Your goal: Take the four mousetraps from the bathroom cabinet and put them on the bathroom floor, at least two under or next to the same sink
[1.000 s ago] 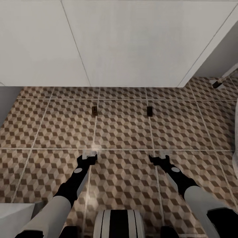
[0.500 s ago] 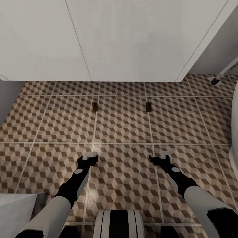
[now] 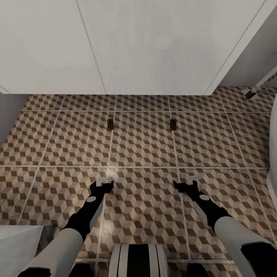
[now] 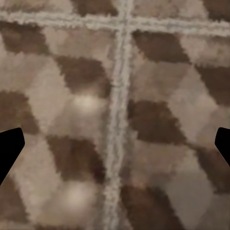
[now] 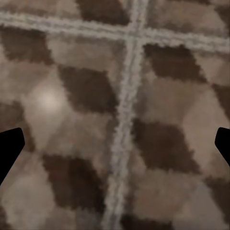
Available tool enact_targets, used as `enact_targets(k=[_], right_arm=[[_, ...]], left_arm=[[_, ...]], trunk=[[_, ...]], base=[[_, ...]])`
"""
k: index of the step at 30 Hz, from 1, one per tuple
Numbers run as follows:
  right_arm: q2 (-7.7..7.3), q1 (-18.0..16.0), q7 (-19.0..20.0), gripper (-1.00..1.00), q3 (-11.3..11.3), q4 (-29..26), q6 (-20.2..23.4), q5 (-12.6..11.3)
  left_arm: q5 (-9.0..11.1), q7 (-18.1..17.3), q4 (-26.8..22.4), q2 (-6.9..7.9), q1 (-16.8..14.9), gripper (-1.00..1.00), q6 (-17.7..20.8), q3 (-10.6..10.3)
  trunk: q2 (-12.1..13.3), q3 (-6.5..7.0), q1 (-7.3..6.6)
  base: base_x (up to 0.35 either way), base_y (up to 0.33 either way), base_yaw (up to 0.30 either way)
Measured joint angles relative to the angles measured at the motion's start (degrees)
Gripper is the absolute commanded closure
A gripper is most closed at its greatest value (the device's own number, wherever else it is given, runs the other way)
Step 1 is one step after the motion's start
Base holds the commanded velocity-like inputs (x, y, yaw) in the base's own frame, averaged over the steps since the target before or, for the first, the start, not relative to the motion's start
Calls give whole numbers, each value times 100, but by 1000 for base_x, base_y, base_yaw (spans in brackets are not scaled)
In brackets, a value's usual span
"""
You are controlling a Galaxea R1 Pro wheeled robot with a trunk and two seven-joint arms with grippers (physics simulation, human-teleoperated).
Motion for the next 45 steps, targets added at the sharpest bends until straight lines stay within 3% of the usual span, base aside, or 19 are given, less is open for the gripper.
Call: enact_targets(k=[23, 45], right_arm=[[1, 1, -3, -100, -2, 0, -5, 2], [1, 2, -10, -100, 2, 0, -284, -11]], left_arm=[[-6, 1, 4, 0, 0, -100, 0, 5], [0, 2, 4, 0, 0, -100, 7, 6]], trunk=[[0, 0, 0], [0, 0, 0]], base=[[0, 0, 0], [0, 0, 0]])
